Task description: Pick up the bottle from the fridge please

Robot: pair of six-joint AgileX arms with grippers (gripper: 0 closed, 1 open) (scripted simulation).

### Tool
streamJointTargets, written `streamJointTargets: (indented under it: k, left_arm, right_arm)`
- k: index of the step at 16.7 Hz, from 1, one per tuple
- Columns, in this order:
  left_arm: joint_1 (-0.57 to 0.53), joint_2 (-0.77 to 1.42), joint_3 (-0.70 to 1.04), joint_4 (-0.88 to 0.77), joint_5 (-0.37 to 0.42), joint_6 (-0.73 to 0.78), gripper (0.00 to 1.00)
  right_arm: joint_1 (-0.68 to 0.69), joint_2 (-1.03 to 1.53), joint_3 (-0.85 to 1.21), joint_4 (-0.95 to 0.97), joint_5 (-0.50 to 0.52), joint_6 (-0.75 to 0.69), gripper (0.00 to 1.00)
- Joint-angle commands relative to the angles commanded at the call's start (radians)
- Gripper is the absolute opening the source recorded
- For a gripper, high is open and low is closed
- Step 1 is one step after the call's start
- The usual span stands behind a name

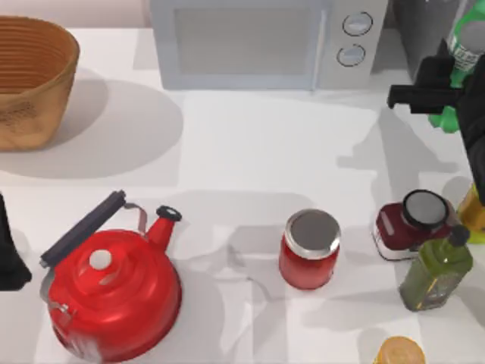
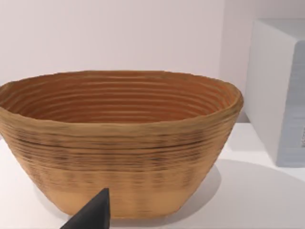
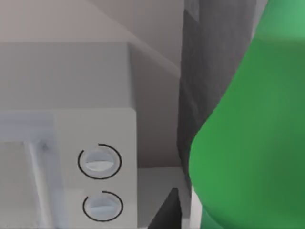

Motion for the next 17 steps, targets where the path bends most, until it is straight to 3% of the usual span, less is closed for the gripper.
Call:
streamJointTargets:
  k: [5, 9, 17]
  left_arm:
    - [0.000, 0.000, 0.000, 0.000, 0.000, 0.000, 1.00]
    - [0.000, 0.000, 0.000, 0.000, 0.000, 0.000, 1.00]
    - [0.000, 0.000, 0.000, 0.000, 0.000, 0.000, 1.00]
  right_arm:
    - [0.221, 0.451, 0.180, 0.203, 0.191, 0.015, 0.00]
    - [0.351, 0.641, 0.293, 0.331, 0.290, 0.020, 0.00]
    - [0.388, 0.684, 0.326, 0.370, 0.314, 0.021, 0.00]
